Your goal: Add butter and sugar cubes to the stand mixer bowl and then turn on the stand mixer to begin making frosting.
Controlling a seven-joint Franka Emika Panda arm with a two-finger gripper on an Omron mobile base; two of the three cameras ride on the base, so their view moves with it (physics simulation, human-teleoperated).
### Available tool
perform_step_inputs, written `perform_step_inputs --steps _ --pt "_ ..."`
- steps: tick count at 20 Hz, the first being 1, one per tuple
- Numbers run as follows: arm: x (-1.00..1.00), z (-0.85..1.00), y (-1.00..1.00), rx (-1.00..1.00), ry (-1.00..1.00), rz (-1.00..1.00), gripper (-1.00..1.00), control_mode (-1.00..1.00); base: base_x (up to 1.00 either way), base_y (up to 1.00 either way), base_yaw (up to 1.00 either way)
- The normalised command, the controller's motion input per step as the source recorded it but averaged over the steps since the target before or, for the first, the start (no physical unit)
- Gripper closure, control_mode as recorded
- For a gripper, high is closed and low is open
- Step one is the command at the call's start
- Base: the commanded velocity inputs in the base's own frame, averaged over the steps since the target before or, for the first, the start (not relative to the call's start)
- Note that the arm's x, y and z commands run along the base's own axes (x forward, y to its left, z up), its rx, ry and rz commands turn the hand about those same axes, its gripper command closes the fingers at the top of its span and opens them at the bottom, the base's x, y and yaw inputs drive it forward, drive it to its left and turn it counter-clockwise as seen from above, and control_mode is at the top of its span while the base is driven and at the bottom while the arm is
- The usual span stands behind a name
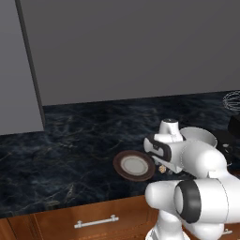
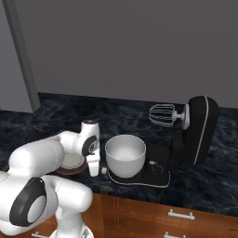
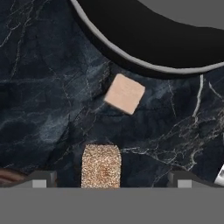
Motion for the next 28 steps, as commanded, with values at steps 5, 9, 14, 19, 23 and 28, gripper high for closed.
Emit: perform_step_inputs --steps 5,9,14,19,23,28 --pt "0.0 -0.06 0.0 0.0 0.01 0.0 -1.0 -1.0 0.0 0.0 0.0" --pt "0.0 -0.01 0.0 0.0 0.0 0.0 -1.0 -1.0 0.0 0.0 0.0" --pt "0.0 -0.07 0.0 0.0 0.0 0.0 -1.0 -1.0 0.0 0.0 0.0" --pt "0.0 -0.13 0.0 0.0 0.0 0.0 -1.0 -1.0 0.0 0.0 0.0" --pt "-0.04 0.0 -0.06 0.01 0.0 -0.03 -1.0 -1.0 0.0 0.0 0.0" --pt "-0.04 -0.05 -0.02 0.01 0.0 -0.04 -1.0 -1.0 0.0 0.0 0.0"
